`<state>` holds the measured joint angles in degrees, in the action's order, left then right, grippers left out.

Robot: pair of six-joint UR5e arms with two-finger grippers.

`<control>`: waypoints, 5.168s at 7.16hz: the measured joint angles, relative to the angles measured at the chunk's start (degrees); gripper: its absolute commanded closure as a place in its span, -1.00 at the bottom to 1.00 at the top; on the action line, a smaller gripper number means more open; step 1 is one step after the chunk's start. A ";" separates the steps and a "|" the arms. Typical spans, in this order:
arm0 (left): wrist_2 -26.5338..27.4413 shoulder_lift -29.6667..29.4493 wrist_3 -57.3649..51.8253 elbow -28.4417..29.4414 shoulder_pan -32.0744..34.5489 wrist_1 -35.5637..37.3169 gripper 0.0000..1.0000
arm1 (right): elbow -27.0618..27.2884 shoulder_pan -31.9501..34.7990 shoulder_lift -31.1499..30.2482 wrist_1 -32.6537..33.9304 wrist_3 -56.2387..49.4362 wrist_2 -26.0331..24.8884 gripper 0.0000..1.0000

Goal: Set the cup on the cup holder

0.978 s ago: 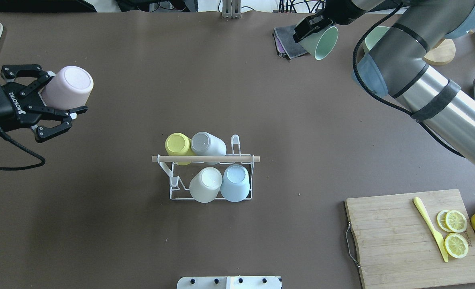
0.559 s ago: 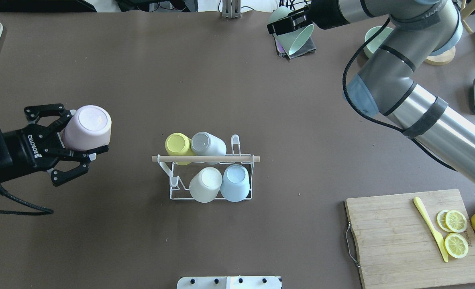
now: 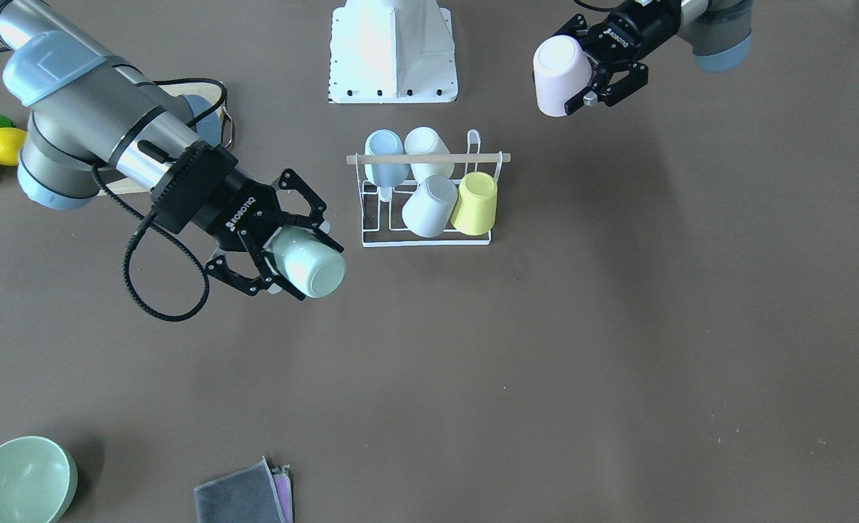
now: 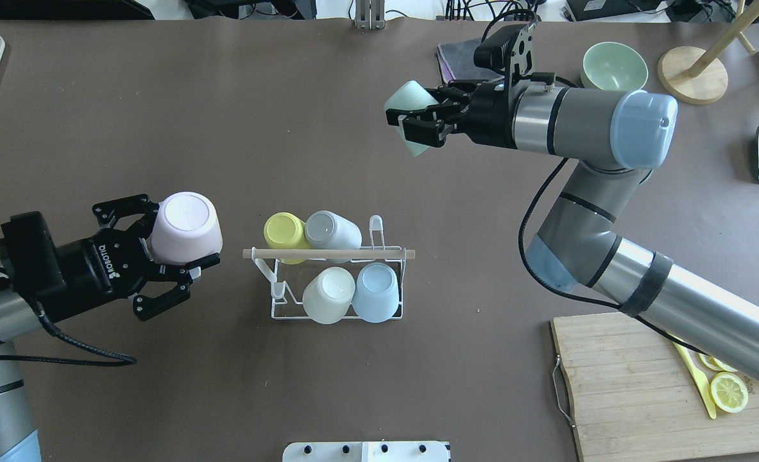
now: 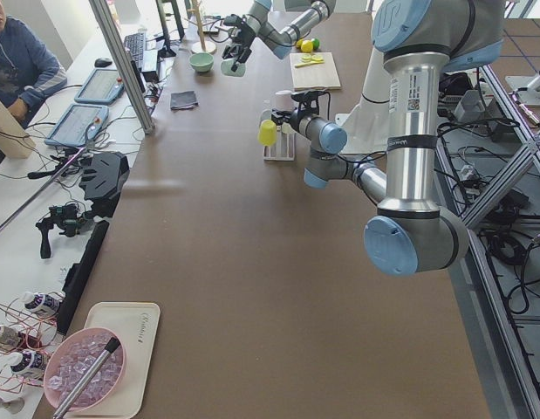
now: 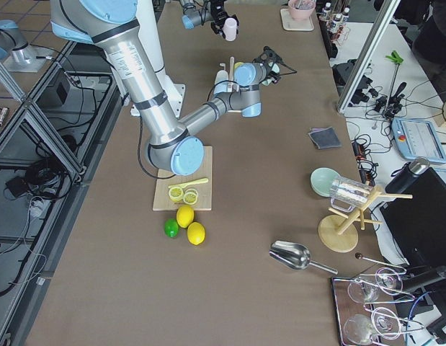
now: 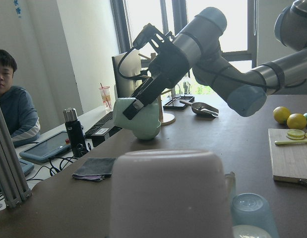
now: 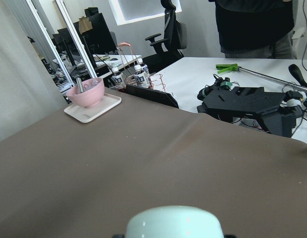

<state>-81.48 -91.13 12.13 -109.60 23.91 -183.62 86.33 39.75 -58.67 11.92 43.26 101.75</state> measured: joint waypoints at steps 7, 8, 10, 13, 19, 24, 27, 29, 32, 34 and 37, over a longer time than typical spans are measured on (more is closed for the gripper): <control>4.58 -9.37 0.53 10.65 -6.07 -3.53 -0.52 | -3.49 -13.25 0.69 -15.96 -5.41 -20.39 1.00; 4.63 -9.57 0.48 11.13 -6.61 -3.93 -0.52 | -6.62 -13.82 1.76 -17.80 -6.57 -21.82 1.00; 4.66 -9.66 0.41 11.98 -7.38 -5.72 -0.57 | -11.09 -14.50 4.16 -20.03 -7.31 -23.73 1.00; 5.49 -9.74 0.57 13.19 -8.77 -6.79 -0.58 | -12.92 -15.26 4.83 -20.96 -7.42 -24.05 1.00; 7.07 -9.68 0.58 14.39 -9.14 -7.84 -0.64 | -13.20 -17.17 2.28 -26.62 -11.05 -24.14 1.00; 7.12 -9.77 0.47 14.65 -9.21 -7.81 -0.78 | -13.20 -16.56 1.52 -27.59 -11.09 -24.07 1.00; 7.12 -9.83 0.42 14.21 -9.19 -8.54 -0.93 | -13.24 -16.73 0.78 -29.07 -11.30 -24.39 -0.99; 8.24 -8.74 0.44 11.64 -7.75 -8.37 -0.94 | -13.09 -16.85 1.33 -28.95 -11.64 -25.74 -1.00; 14.42 -3.80 3.75 5.10 1.25 3.89 -0.95 | -11.00 -15.52 1.66 -28.54 -11.36 -26.11 -1.00; 12.00 -1.74 8.49 2.82 11.10 23.12 -0.95 | -9.55 -12.29 1.79 -25.70 -11.17 -25.89 -1.00; -8.12 -1.96 21.66 2.67 27.82 54.08 -0.95 | 3.32 -5.76 1.00 2.01 -8.55 -25.41 -1.00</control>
<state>-89.60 -93.09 33.79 -106.94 51.74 -129.55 89.65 33.99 -57.66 13.93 34.71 76.34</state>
